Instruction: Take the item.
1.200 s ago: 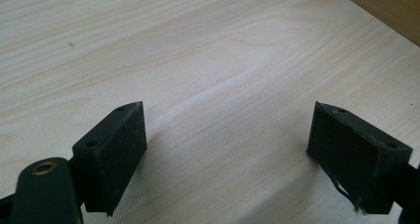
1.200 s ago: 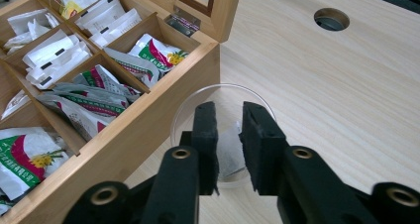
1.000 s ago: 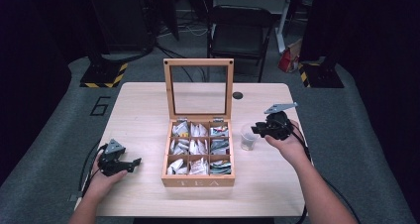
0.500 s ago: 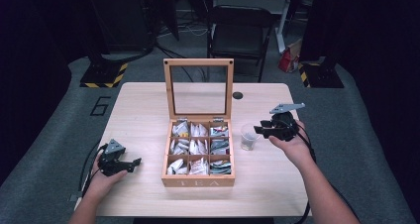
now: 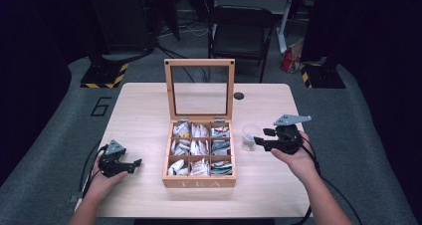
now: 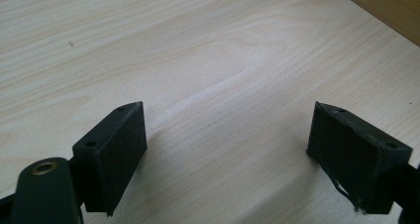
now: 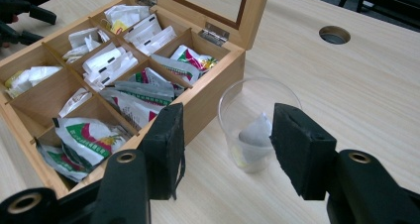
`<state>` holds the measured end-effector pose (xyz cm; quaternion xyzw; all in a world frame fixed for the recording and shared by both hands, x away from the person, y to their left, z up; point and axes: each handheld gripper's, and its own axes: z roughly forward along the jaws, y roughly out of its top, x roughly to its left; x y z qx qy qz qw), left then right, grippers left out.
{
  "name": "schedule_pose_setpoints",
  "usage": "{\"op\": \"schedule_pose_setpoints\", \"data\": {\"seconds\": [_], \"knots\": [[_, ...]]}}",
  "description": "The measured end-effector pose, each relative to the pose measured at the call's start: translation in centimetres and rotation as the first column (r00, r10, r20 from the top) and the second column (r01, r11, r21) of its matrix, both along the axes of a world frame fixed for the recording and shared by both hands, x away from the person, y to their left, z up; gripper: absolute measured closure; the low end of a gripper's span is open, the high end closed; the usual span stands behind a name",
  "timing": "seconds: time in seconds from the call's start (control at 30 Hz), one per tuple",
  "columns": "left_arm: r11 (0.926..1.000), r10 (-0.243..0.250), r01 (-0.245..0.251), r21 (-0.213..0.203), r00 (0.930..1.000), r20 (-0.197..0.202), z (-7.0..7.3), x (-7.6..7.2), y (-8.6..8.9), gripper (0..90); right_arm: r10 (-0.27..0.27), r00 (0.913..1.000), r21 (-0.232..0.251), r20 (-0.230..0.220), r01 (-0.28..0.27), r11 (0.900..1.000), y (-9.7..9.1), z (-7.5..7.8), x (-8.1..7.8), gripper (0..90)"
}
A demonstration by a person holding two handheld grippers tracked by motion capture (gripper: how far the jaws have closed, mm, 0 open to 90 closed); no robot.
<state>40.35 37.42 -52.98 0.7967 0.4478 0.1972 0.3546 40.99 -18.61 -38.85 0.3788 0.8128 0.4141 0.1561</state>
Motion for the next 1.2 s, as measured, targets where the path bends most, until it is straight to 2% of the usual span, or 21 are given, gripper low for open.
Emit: {"op": "schedule_pose_setpoints", "data": {"seconds": [0.2, 0.53, 0.7, 0.9, 1.2], "knots": [[1.0, 0.002, -0.002, -0.002, 1.0, 0.001, 0.0, 0.0, 0.0, 14.8, 0.007, 0.9998, -0.023, 0.017, -0.007, 0.9997, -0.2, -0.8, -1.2, 46.5], [1.0, 0.003, -0.003, -0.003, 1.0, 0.002, 0.0, 0.0, 0.0, 14.8, 0.022, 0.9996, -0.026, 0.02, -0.022, 0.9994, 0.2, -2.6, -2.8, 47.4], [1.0, 0.003, -0.003, -0.003, 1.0, 0.002, 0.0, 0.0, 0.0, 14.8, 0.021, 0.9997, -0.053, 0.015, -0.02, 0.9984, 0.4, -4.1, -3.0, 48.2], [1.0, 0.003, -0.003, -0.003, 1.0, 0.002, 0.0, 0.0, 0.0, 14.8, 0.015, 0.9998, -0.056, -0.01, -0.016, 0.9983, 0.3, -5.9, -3.0, 48.4], [1.0, 0.004, -0.004, -0.005, 1.0, 0.002, 0.0, 0.0, 0.0, 14.8, 0.002, 0.9998, -0.056, -0.018, -0.003, 0.9984, 0.0, -8.2, -3.2, 48.4]]}}
